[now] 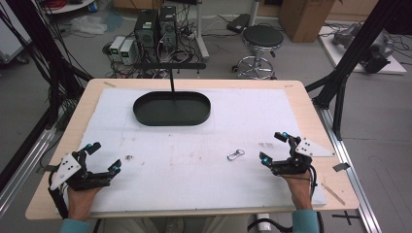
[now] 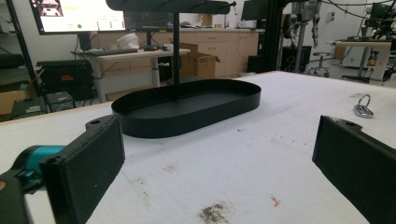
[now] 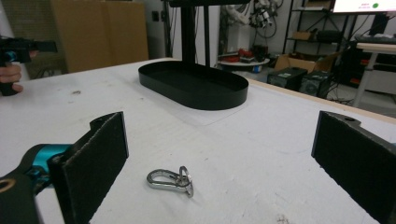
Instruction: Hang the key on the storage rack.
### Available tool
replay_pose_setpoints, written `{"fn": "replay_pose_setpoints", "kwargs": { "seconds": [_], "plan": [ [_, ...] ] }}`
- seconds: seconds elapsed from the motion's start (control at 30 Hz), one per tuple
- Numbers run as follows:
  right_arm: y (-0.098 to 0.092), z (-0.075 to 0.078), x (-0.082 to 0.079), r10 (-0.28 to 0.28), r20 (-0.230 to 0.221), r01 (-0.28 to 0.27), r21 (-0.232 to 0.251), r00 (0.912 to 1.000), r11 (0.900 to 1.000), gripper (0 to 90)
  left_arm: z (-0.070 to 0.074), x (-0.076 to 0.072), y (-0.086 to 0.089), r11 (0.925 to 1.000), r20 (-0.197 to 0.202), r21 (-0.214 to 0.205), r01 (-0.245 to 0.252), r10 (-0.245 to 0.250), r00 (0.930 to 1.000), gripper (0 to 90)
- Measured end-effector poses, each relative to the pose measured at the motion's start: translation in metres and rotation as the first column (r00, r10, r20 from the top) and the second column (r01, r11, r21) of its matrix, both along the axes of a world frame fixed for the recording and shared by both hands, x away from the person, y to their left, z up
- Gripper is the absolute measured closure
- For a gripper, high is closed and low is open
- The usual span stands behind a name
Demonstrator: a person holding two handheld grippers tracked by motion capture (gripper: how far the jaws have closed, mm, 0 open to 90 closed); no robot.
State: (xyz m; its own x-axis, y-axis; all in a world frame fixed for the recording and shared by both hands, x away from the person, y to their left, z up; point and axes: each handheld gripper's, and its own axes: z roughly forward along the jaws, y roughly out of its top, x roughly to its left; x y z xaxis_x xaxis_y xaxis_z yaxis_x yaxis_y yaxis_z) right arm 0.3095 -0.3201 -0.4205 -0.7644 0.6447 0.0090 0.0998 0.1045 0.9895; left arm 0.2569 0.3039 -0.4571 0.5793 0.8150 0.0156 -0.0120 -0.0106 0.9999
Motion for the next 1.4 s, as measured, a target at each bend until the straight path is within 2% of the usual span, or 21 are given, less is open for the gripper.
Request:
{"fn": "replay_pose_setpoints", "kwargs": {
  "seconds": [0.27, 0.37, 0.4, 0.43, 0.57, 0.6, 0.63, 0.67, 0.7, 0.73, 0.77, 0.8, 0.83, 0.9, 0.93, 0.97, 1.0, 1.13, 1.27, 1.37, 1.4],
  "plan": [
    [0.005, 0.03, 0.013, 0.066, -0.03, -0.068, -0.085, 0.9974, 0.9941, 3.1, 0.0, 0.0, 0.0, 1.0, -0.001, -0.004, 0.001, -0.001, 1.0, 2.8],
    [0.012, 0.043, 0.022, 0.096, -0.046, -0.102, -0.156, 0.9943, 0.9825, 3.1, 0.0, 0.0, 0.0, 1.0, -0.002, -0.004, 0.001, -0.001, 1.0, 2.8],
    [0.012, 0.043, 0.022, 0.096, -0.046, -0.102, -0.156, 0.9943, 0.9825, 3.1, 0.0, 0.0, 0.0, 1.0, -0.002, -0.005, 0.002, -0.002, 1.0, 2.8],
    [0.015, 0.047, 0.027, 0.112, -0.06, -0.122, -0.19, 0.9919, 0.9741, 3.1, 0.0, 0.0, 0.0, 1.0, -0.002, -0.004, 0.003, -0.003, 1.0, 2.8],
    [0.023, 0.053, 0.035, 0.15, -0.103, -0.172, -0.26, 0.9833, 0.9503, 3.1, 0.0, 0.0, 0.0, 1.0, -0.002, -0.003, 0.001, -0.001, 1.0, 2.7],
    [0.023, 0.053, 0.035, 0.15, -0.103, -0.172, -0.26, 0.9833, 0.9503, 3.1, 0.0, 0.0, 0.0, 1.0, -0.004, -0.005, 0.001, -0.001, 1.0, 2.7],
    [0.025, 0.054, 0.037, 0.157, -0.12, -0.185, -0.279, 0.9803, 0.9423, 3.1, 0.0, 0.0, 0.0, 1.0, -0.004, -0.003, 0.002, -0.002, 1.0, 2.7],
    [0.029, 0.055, 0.042, 0.174, -0.15, -0.213, -0.309, 0.9732, 0.9268, 3.2, 0.0, 0.0, 0.0, 1.0, -0.004, -0.004, 0.002, -0.002, 1.0, 2.8],
    [0.031, 0.055, 0.044, 0.182, -0.163, -0.227, -0.321, 0.9695, 0.9196, 3.2, 0.0, 0.0, 0.0, 1.0, -0.004, -0.004, 0.002, -0.002, 1.0, 2.8],
    [0.031, 0.055, 0.044, 0.182, -0.163, -0.227, -0.321, 0.9695, 0.9196, 3.2, 0.0, 0.0, 0.0, 1.0, -0.004, -0.005, 0.002, -0.002, 1.0, 2.8],
    [0.035, 0.055, 0.048, 0.2, -0.191, -0.257, -0.352, 0.961, 0.9, 3.3, 0.0, 0.0, 0.0, 1.0, -0.004, -0.004, 0.003, -0.003, 1.0, 2.8],
    [0.035, 0.055, 0.048, 0.2, -0.191, -0.257, -0.352, 0.961, 0.9, 3.3, 0.0, 0.0, 0.0, 1.0, -0.004, -0.005, 0.002, -0.002, 1.0, 2.8],
    [0.038, 0.054, 0.05, 0.206, -0.206, -0.271, -0.363, 0.9565, 0.8916, 3.3, 0.0, 0.0, 0.0, 1.0, -0.003, -0.003, 0.004, -0.004, 1.0, 2.8],
    [0.044, 0.051, 0.056, 0.215, -0.245, -0.3, -0.401, 0.9455, 0.8653, 3.3, 0.0, 0.0, 0.0, 1.0, -0.002, -0.002, 0.004, -0.004, 1.0, 2.8],
    [0.046, 0.051, 0.057, 0.216, -0.253, -0.307, -0.412, 0.943, 0.8579, 3.3, 0.0, 0.0, 0.0, 1.0, -0.002, -0.004, 0.004, -0.004, 1.0, 2.8],
    [0.046, 0.051, 0.057, 0.216, -0.253, -0.307, -0.412, 0.943, 0.8579, 3.3, 0.0, 0.0, 0.0, 1.0, -0.002, -0.004, 0.003, -0.004, 1.0, 2.8],
    [0.049, 0.048, 0.061, 0.225, -0.269, -0.326, -0.431, 0.9364, 0.8411, 3.3, 0.0, 0.0, 0.0, 1.0, -0.002, -0.004, 0.004, -0.004, 1.0, 2.7],
    [0.052, 0.044, 0.065, 0.237, -0.299, -0.353, -0.432, 0.9244, 0.8302, 3.3, 0.0, 0.0, 0.0, 1.0, -0.002, -0.001, 0.004, -0.004, 1.0, 2.8],
    [0.054, 0.038, 0.07, 0.242, -0.34, -0.382, -0.445, 0.9087, 0.81, 3.4, 0.0, 0.0, 0.0, 1.0, -0.002, -0.001, 0.005, -0.005, 1.0, 2.7],
    [0.056, 0.035, 0.072, 0.242, -0.361, -0.394, -0.443, 0.9006, 0.8051, 4.3, 0.0, 0.0, 0.0, 1.0, -0.002, -0.001, 0.004, -0.004, 1.0, 2.8],
    [0.058, 0.032, 0.074, 0.245, -0.384, -0.413, -0.455, 0.8904, 0.7888, 7.2, 0.0, 0.0, 0.0, 1.0, -0.002, -0.001, 0.005, -0.005, 1.0, 2.8]
  ]
}}
